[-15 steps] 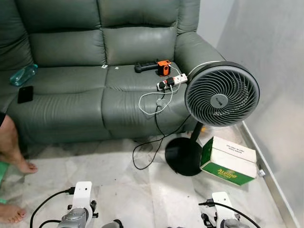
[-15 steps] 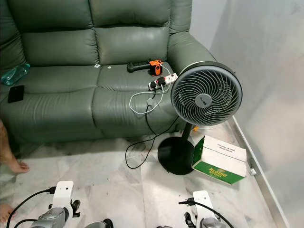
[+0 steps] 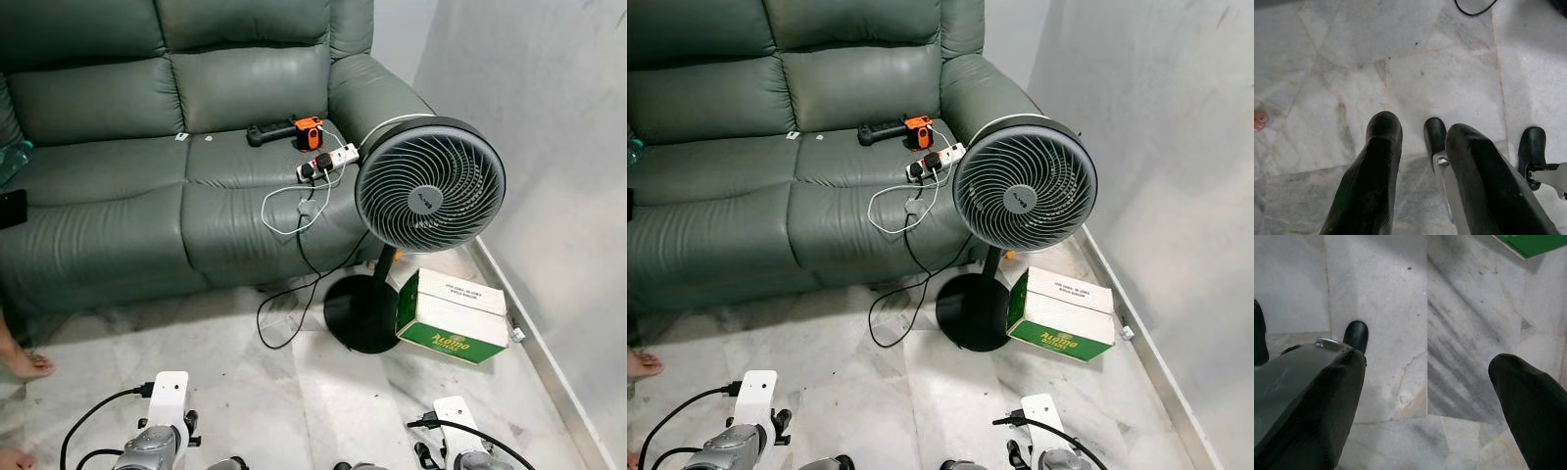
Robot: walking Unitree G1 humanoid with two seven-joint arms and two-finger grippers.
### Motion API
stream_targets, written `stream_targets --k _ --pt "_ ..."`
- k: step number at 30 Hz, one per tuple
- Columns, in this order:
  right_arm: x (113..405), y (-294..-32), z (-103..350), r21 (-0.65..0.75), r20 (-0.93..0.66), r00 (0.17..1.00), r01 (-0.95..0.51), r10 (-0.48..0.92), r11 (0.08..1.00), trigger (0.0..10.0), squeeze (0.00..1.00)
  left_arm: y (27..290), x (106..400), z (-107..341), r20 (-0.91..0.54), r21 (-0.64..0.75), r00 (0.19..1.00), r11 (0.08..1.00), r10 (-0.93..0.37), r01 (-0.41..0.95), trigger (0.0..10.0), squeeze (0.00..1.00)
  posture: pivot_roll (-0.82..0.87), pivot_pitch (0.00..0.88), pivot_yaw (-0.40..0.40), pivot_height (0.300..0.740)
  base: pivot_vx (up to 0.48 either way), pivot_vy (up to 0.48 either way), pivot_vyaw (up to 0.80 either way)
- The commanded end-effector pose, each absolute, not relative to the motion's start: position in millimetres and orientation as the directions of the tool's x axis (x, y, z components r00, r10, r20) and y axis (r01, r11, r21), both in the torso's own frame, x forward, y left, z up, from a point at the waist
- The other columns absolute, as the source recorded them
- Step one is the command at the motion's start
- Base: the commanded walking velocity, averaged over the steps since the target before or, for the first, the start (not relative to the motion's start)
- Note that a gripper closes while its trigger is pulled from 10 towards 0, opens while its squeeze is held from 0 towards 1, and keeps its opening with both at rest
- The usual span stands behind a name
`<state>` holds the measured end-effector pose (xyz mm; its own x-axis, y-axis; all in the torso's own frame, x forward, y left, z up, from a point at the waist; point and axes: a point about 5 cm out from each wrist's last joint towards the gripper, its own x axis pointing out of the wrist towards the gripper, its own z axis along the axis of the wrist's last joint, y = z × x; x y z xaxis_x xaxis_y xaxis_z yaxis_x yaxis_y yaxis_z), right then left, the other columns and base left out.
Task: Hang keys on a hook
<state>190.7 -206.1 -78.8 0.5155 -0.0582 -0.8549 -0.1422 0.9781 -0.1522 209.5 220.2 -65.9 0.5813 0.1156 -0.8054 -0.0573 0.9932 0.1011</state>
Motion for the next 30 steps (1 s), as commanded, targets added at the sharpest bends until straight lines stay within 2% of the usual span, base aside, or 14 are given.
stream_targets --k 1,9,19,22,30 --pt "186.4 -206.2 -81.0 -0.155 -0.863 0.502 -0.148 -0.061 0.977 10.0 0.0 219.9 207.6 -67.1 -0.816 0.095 0.569 0.995 0.102 -0.042 10.0 0.0 -0.02 0.161 -0.028 0.74 0.0 0.0 -0.66" --pt "186.9 -205.6 -80.9 -0.156 -0.863 0.501 -0.146 -0.063 0.977 10.0 0.0 213.8 211.8 -65.8 -0.815 0.048 0.577 0.999 0.05 -0.019 10.0 0.0 -0.03 0.162 -0.025 0.74 0.0 0.0 -0.67" --pt "187.3 -204.5 -80.9 -0.156 -0.862 0.502 -0.148 -0.062 0.977 10.0 0.0 214.3 212.7 -65.2 -0.818 0.105 0.573 0.993 0.05 0.063 10.0 0.0 -0.03 0.166 -0.02 0.74 0.0 0.0 -0.67" --pt "186.7 -204.2 -81.3 -0.155 -0.863 0.501 -0.147 -0.062 0.977 10.0 0.0 213.6 211.8 -65.8 -0.823 0.071 0.566 0.996 0.033 0.045 10.0 0.0 -0.03 0.168 -0.018 0.74 0.0 0.0 -0.67" --pt "185.5 -201.8 -82.3 -0.143 -0.862 0.503 -0.12 -0.064 0.982 10.0 0.0 214.7 210.2 -66.4 -0.832 0.072 0.554 0.994 0.016 0.079 10.0 0.0 -0.03 0.172 0.019 0.74 0.0 0.0 -0.67"
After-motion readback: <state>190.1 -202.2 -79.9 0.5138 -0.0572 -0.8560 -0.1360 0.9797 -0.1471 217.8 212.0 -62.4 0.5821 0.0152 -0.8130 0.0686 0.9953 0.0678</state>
